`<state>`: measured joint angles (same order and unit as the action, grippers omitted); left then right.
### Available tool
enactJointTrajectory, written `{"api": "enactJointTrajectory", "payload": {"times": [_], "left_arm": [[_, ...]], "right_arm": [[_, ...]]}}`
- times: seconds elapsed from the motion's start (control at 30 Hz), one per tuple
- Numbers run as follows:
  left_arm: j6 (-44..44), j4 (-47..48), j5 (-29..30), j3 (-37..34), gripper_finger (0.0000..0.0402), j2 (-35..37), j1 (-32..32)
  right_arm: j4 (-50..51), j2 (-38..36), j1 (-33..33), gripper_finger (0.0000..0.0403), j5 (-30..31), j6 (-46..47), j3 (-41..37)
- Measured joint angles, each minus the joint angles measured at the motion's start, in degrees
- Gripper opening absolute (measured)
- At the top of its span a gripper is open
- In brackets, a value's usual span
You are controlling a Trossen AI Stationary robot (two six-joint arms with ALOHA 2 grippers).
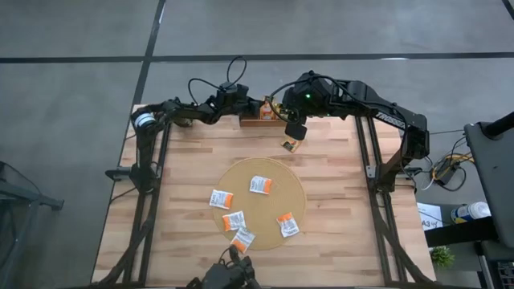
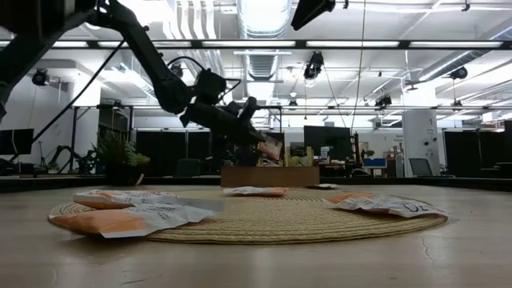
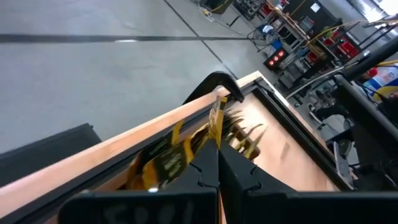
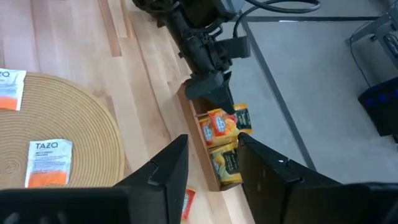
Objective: Pick & Place Tea
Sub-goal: Put the right red tea bag into the middle section of the wooden organizer
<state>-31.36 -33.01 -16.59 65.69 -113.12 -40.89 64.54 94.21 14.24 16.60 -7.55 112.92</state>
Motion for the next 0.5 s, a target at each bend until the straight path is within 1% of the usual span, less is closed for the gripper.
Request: {"api": "enactJointTrajectory", "payload": {"times": [0.27,0.37,0.5], "left_arm": [[-0.21,-0.30,-3.03,1.14,0.0000,-2.10,-1.18],[-0.28,-2.11,-4.38,1.36,0.0000,-3.45,-1.33],[-1.25,-5.15,-4.50,1.36,0.0000,-4.68,-1.50]], "right_arm": [[-0.01,0.00,0.02,0.0125,0.00,-0.12,0.00],[-0.01,0.00,0.02,0.0123,0.00,-0.07,0.00],[-0.03,0.00,0.02,0.0125,0.00,0.09,0.00]]}}
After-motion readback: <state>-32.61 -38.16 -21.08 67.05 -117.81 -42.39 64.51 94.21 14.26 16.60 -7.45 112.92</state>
